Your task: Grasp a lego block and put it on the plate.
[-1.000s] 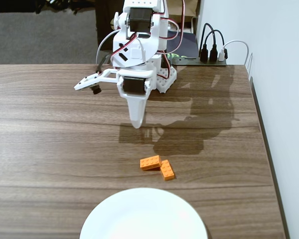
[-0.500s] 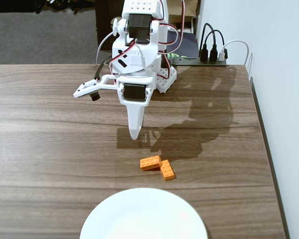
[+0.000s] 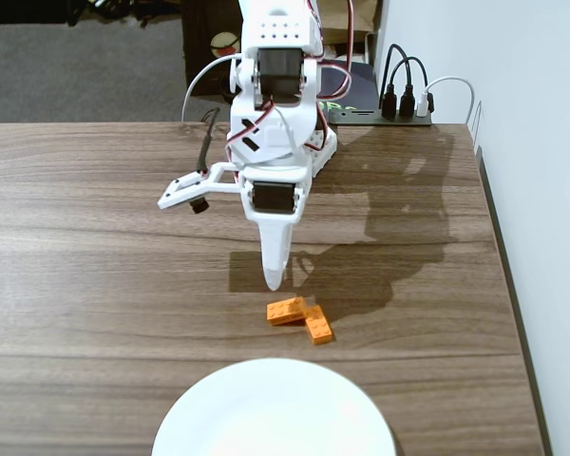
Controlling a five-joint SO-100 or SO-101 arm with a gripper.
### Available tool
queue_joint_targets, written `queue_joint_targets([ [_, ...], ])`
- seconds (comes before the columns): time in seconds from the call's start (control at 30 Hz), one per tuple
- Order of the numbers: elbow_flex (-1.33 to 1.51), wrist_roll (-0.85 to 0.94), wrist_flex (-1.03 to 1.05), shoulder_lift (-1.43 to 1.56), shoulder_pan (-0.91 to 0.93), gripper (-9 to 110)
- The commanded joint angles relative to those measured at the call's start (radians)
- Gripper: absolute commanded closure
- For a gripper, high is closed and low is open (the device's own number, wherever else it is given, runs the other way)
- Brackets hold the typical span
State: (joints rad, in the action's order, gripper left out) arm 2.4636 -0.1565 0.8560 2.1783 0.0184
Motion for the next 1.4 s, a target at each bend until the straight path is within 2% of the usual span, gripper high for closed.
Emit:
queue_joint_targets([
  [0.0,-0.044,-0.017,-0.017,-0.011,0.000,80],
  [1.37,-0.060,-0.040,-0.153,-0.207,-0.002,81],
])
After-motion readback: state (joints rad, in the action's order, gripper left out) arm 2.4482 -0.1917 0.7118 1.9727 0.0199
